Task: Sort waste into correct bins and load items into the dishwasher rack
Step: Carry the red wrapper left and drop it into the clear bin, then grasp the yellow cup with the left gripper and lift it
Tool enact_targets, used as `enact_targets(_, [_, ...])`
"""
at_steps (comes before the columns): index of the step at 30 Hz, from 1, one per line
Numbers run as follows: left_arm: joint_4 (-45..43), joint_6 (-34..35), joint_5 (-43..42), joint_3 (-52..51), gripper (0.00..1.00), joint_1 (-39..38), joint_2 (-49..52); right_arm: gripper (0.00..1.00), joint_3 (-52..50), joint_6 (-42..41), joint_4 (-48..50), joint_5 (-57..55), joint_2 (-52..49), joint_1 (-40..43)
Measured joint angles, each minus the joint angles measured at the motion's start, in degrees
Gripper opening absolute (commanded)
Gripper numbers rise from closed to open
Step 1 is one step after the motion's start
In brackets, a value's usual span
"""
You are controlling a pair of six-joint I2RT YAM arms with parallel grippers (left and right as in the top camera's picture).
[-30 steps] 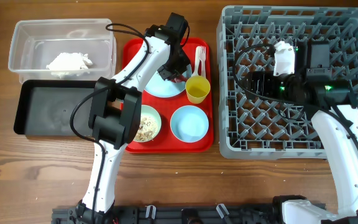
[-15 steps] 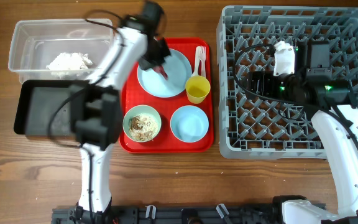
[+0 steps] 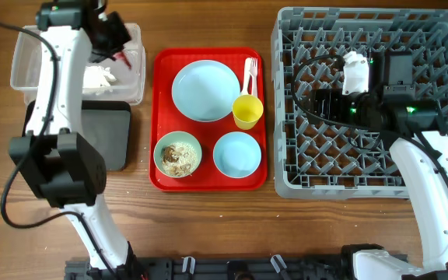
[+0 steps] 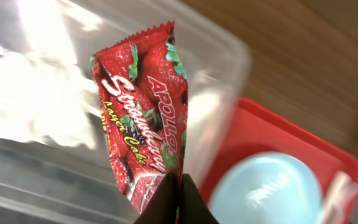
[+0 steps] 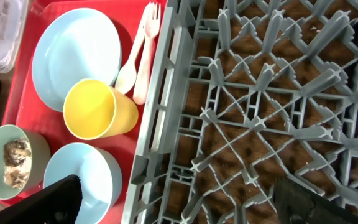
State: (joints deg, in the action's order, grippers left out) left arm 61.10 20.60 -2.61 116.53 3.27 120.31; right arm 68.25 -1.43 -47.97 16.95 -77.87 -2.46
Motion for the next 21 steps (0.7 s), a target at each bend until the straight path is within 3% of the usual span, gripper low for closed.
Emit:
enact_targets(1, [-0.3,-0.1,0.2,0.0,0.79,0.5,0.7,1.0,0.0,0.0,0.1,0.0,0.0,0.0])
enact_targets(2, [-0.7,-0.2,0.8,0.0,0.91,1.1,1.9,1.0,0.0,0.0,0.4,0.0,0.0,0.0])
enact_targets(4, [-1.2,-0.2,1.3,0.0,1.0,1.9,3.8,1.0,0.0,0.0,0.6,0.0,0.0,0.0])
enact_targets(9, [-2.0,-0.3,1.5,-0.2,0.99,2.5,6.3,1.0,0.0,0.0,0.6,0.0,0.0,0.0])
enact_targets(12, [-1.7,-2.0,0.0,-0.2,0.94,2.4,5.8,1.0,0.0,0.0,0.6,0.0,0.0,0.0])
enact_targets(17, [1.8,-6.6,-12.0,-0.2,0.85,1.5,3.4,1.0,0.0,0.0,0.9,0.0,0.0,0.0])
enact_targets(21, [5.8,-10.2,-20.5,-0.2,0.81,-3.5,0.2,1.0,0.0,0.0,1.1,0.0,0.0,0.0])
